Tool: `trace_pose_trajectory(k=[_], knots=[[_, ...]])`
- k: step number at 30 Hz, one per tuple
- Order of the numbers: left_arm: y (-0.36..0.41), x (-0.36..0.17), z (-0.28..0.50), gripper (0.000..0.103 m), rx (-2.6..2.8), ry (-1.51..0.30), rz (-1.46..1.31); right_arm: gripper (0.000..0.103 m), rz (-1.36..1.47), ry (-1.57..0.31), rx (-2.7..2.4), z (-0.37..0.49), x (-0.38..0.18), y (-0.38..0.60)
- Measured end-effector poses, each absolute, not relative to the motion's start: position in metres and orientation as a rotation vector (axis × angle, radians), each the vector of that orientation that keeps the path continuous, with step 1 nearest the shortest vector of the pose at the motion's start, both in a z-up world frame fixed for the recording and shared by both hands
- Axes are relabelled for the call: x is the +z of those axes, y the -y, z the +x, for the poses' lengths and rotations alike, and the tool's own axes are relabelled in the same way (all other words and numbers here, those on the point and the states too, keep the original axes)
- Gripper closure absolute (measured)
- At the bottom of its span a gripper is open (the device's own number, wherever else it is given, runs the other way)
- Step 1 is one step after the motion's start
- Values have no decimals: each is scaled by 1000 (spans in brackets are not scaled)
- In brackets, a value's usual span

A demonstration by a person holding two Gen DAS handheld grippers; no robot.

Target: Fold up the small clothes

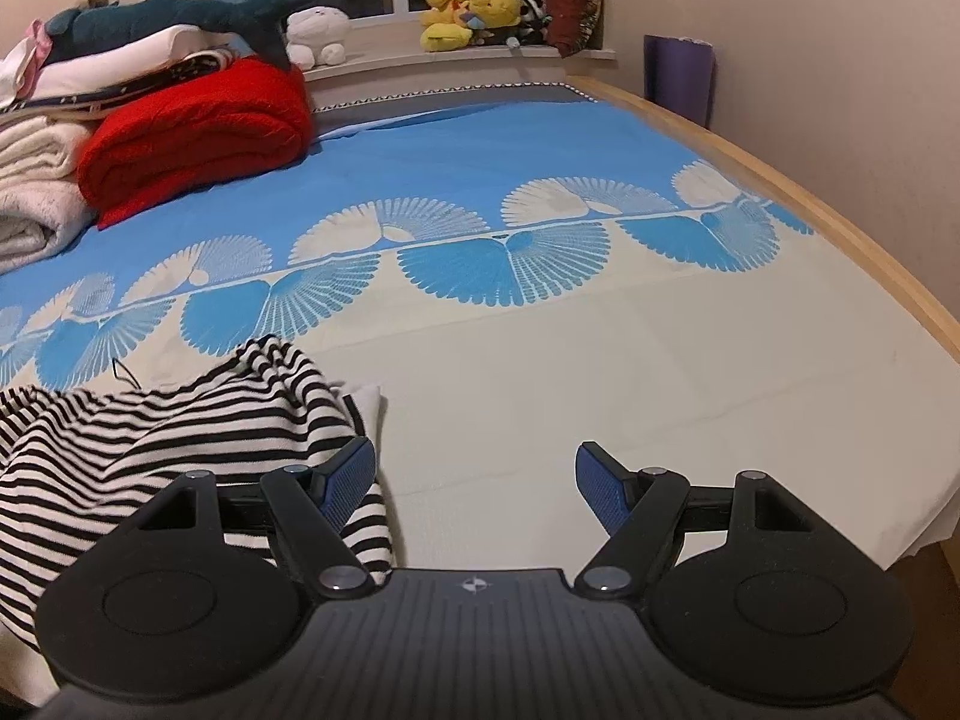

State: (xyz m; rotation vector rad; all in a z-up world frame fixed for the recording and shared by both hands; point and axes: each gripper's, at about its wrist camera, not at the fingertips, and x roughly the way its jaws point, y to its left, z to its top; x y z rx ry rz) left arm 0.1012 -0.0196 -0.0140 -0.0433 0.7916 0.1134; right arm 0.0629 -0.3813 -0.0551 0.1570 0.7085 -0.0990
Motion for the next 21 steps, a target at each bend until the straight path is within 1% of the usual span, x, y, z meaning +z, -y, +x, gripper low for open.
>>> trace_pose_trajectory(k=[4,6,8,10,12,13,14,15,16,17,19,20,21], knots=[[125,5,102,95,-123,-684,68,28,252,-708,-120,61,-55,404],[179,0,96,95,-246,-646,107,28,296,-702,-138,59,-55,416],[228,-17,87,94,-366,-628,148,28,323,-693,-156,57,-55,427],[268,-45,86,91,-483,-694,159,31,338,-686,-178,55,-55,435],[292,-79,93,79,-594,-860,129,34,364,-684,-191,54,-57,443],[299,-93,96,79,-616,-947,134,37,380,-682,-192,54,-57,447],[299,-100,96,79,-601,-985,150,41,398,-682,-190,54,-58,449],[293,-98,93,79,-587,-974,156,44,407,-682,-187,55,-59,450],[283,-92,90,79,-592,-951,147,52,415,-682,-180,55,-59,451],[269,-83,87,77,-605,-932,132,63,424,-682,-160,56,-60,450],[238,-68,82,73,-608,-900,120,72,443,-685,-108,59,-61,447],[220,-61,78,71,-598,-881,134,73,455,-691,-83,61,-62,445],[206,-55,76,71,-583,-864,159,73,470,-700,-58,63,-63,442]])
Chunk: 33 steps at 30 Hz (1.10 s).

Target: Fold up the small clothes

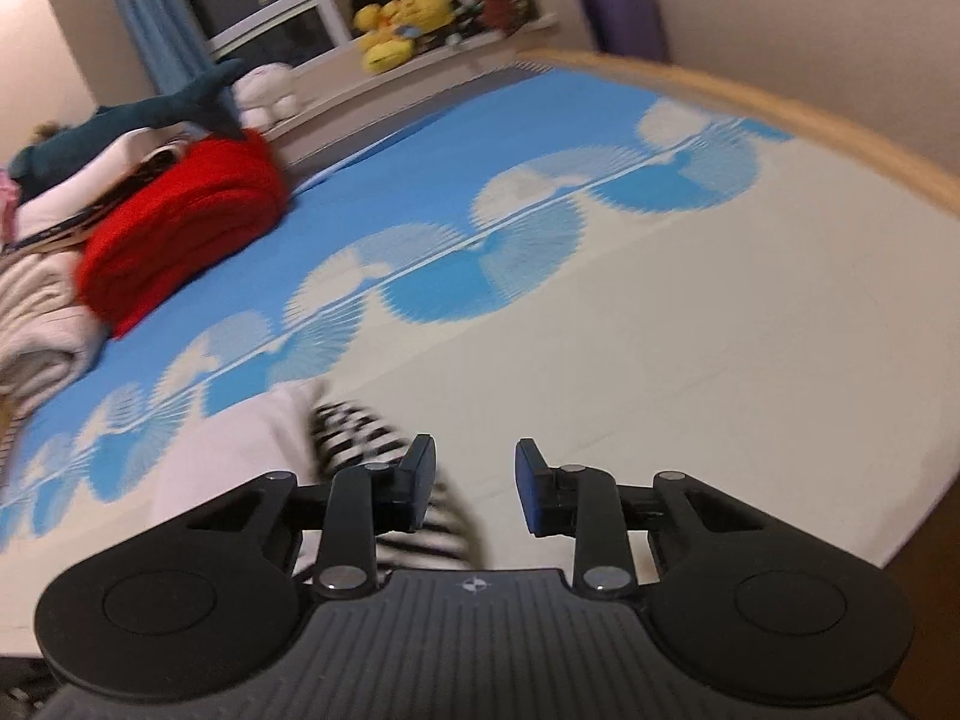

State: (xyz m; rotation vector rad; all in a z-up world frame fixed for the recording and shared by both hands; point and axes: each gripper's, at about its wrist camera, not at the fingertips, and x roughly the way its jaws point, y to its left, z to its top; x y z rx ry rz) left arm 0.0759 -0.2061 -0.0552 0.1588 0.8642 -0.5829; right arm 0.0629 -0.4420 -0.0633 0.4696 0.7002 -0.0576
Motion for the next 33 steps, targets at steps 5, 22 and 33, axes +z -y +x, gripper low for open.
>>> trace_pose_trajectory(k=[5,22,33], knots=[[146,-57,85,71,-496,-871,183,50,472,-857,148,99,-80,411],[142,-81,98,46,-364,-830,-43,100,668,-760,508,106,-80,431],[162,-105,116,40,-415,-1008,143,103,163,-1227,163,111,-158,405]])
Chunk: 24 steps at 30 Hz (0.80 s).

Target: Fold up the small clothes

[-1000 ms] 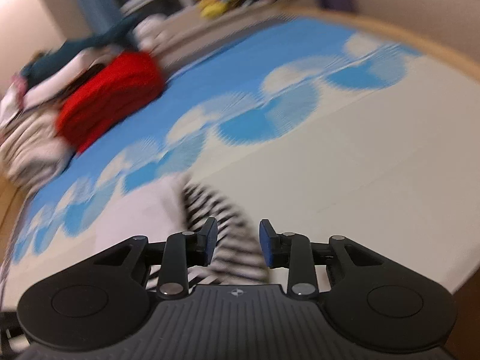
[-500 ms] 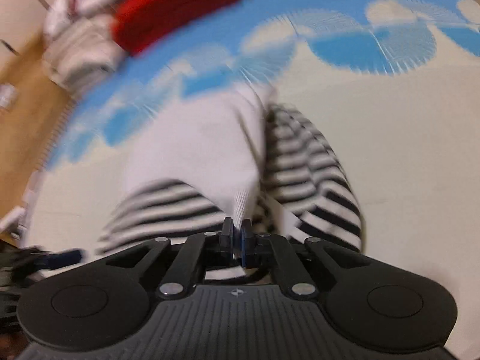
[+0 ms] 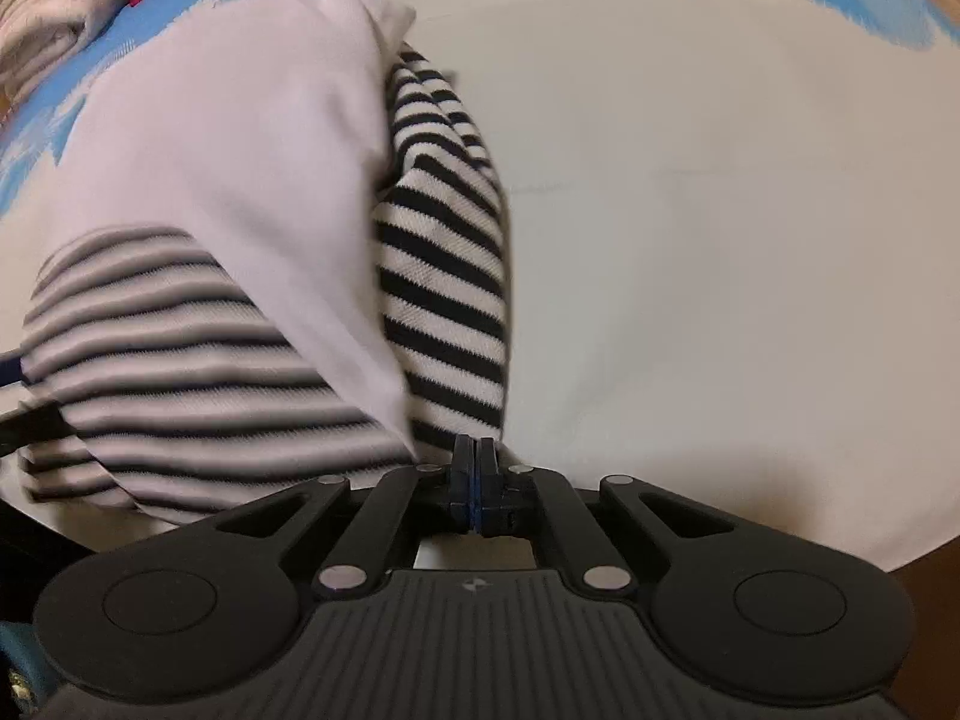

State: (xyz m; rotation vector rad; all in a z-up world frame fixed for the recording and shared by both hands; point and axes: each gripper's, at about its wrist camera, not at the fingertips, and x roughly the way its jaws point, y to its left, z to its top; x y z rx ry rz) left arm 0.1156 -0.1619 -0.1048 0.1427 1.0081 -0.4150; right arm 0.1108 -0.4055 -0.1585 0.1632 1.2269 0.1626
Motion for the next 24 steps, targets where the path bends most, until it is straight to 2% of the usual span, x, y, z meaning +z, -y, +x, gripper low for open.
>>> trace_pose_trajectory(k=[1,3,4,5,7,10,12,13,15,16,22,24], knots=[[154,-96,121,38,-415,-988,103,102,197,-1183,151,112,-151,409],[141,-81,134,28,-414,-950,44,102,256,-1055,119,108,-129,420],[137,-76,141,25,-409,-932,29,95,257,-995,103,106,-119,422],[134,-71,149,21,-403,-917,22,75,251,-950,90,103,-110,423],[129,-69,165,19,-403,-907,18,52,242,-906,77,99,-103,422],[126,-77,194,19,-403,-948,-20,50,233,-892,88,99,-100,419],[118,-89,210,18,-399,-999,-83,44,257,-890,111,98,-101,421],[113,-96,216,17,-395,-1026,-119,38,276,-892,130,102,-102,418],[102,-114,234,9,-376,-1084,-213,29,326,-914,177,108,-109,411],[98,-123,243,9,-360,-1110,-261,26,356,-936,200,112,-113,408],[85,-175,274,9,-419,-1225,-584,25,381,-1132,205,137,-148,389],[90,-188,280,6,-421,-1240,-615,27,411,-1168,191,144,-157,390]])
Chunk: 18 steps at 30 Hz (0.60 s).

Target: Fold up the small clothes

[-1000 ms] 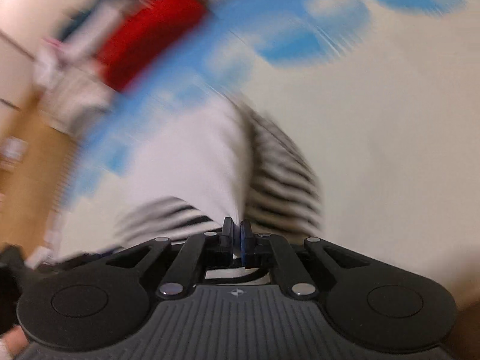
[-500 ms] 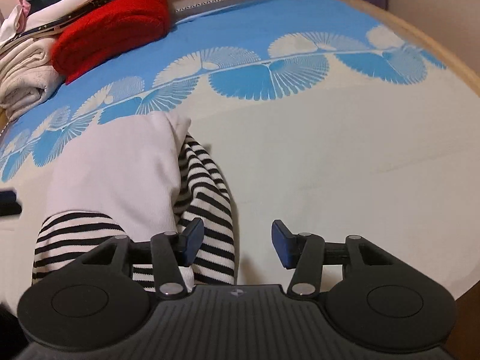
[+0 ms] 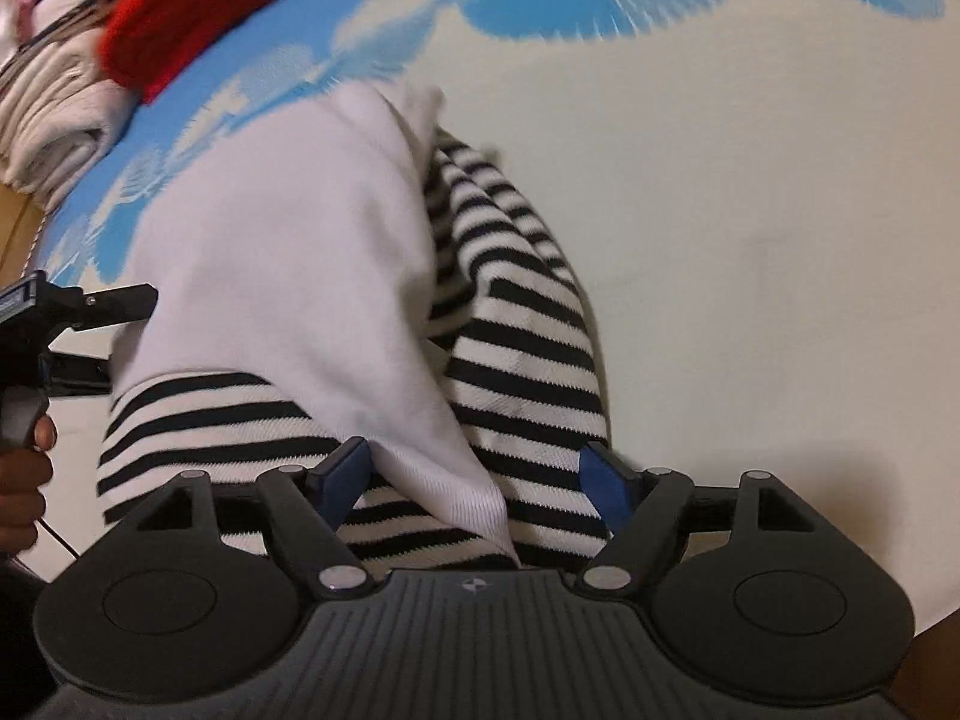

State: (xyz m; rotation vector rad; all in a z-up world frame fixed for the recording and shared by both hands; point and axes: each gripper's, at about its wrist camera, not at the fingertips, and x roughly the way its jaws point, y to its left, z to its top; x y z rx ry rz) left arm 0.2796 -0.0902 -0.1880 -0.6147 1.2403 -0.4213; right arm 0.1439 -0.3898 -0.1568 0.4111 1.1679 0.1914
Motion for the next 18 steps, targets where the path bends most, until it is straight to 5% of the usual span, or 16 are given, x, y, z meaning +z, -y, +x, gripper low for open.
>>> trace_pose_trajectory(k=[3,4,5,9,16,18], knots=[[96,-201,284,6,-425,-1230,-664,53,433,-1170,193,150,-163,388],[98,-200,285,6,-418,-1214,-661,74,447,-1165,212,151,-162,386],[100,-198,284,11,-408,-1206,-651,77,462,-1161,221,153,-161,383],[100,-175,284,55,-415,-1150,-594,88,430,-1139,207,155,-153,371],[72,-91,304,51,-386,-870,-316,92,483,-956,251,185,-123,346],[50,-84,315,34,-321,-826,-288,92,493,-905,262,203,-114,329]])
